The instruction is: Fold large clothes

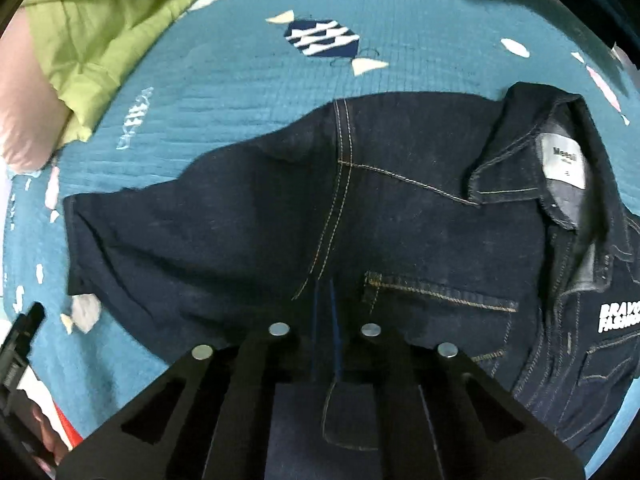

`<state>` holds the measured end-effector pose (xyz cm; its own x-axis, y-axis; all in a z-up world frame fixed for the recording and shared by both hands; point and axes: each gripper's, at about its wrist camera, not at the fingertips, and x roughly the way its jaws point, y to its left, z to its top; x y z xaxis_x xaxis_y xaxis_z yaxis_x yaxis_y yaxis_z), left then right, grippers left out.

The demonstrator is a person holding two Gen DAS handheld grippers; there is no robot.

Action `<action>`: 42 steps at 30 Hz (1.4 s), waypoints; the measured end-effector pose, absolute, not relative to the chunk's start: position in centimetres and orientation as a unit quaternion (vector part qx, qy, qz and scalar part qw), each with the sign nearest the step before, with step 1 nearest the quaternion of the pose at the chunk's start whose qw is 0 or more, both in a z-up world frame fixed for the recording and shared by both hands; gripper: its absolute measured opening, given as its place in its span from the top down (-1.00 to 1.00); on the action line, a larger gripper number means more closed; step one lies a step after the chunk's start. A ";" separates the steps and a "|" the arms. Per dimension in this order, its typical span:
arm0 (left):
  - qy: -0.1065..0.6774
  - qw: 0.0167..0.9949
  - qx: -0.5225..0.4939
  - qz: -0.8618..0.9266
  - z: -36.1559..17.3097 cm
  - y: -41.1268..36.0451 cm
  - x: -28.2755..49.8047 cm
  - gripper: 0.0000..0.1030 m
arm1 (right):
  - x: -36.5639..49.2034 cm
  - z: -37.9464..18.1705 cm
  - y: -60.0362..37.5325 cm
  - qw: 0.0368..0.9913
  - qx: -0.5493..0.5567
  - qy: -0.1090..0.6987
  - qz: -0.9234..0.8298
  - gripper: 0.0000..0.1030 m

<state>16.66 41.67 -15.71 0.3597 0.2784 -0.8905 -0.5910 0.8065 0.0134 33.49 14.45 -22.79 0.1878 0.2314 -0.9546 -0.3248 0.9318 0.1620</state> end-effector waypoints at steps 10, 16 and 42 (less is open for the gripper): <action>0.496 0.801 -0.219 0.255 -18.3 45.6 19.2 -0.92 | 34.2 -25.5 16.1 0.762 -0.065 0.625 0.157 0.92; 0.524 0.761 -0.303 0.234 -22.1 48.3 20.7 0.27 | 33.9 -25.4 17.0 0.770 -0.086 0.613 0.155 0.92; 0.462 0.833 -0.192 0.234 -15.4 44.4 19.6 1.00 | 31.2 -24.0 13.9 0.776 -0.045 0.604 0.176 0.97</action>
